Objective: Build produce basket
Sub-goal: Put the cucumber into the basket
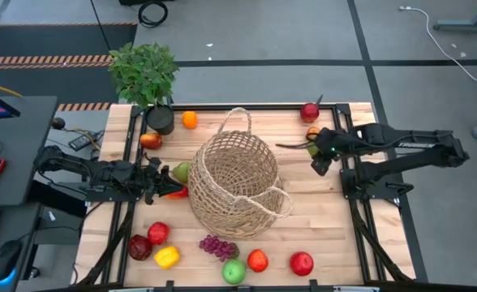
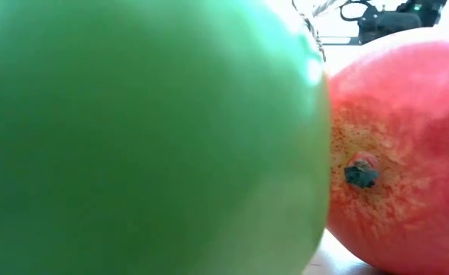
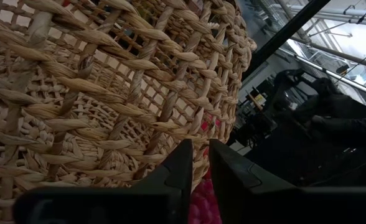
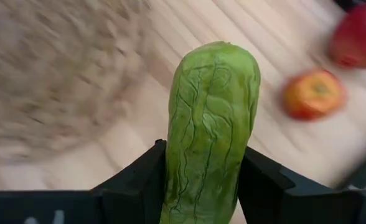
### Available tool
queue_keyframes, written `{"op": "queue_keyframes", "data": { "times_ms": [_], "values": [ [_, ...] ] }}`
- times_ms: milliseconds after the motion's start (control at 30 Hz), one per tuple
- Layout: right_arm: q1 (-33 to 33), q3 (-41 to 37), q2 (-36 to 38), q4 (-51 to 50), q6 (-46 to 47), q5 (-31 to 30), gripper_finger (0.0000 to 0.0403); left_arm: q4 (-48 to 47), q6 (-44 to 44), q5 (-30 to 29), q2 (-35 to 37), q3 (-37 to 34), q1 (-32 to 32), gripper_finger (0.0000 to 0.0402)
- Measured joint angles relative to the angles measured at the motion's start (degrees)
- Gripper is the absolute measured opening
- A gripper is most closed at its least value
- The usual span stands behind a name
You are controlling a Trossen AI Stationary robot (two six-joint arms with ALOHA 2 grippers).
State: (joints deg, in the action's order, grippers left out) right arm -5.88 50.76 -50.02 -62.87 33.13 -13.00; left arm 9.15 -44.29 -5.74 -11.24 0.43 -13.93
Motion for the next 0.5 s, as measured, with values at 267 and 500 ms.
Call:
{"op": "queue_keyframes", "data": {
  "times_ms": [267, 500],
  "values": [
    [-4.6, 0.0, 1.13, 18.01, -0.58, 12.25, 0.017, 0.0, 0.02, -0.02, 0.01, 0.0, 0.0, 0.0058],
    [-7.55, 0.0, 2.07, 38.62, 1.67, 22.04, 0.017, 0.0, 0.02, 0.0, 0.01, 0.0, 0.0, 0.0062]
  ]
}}
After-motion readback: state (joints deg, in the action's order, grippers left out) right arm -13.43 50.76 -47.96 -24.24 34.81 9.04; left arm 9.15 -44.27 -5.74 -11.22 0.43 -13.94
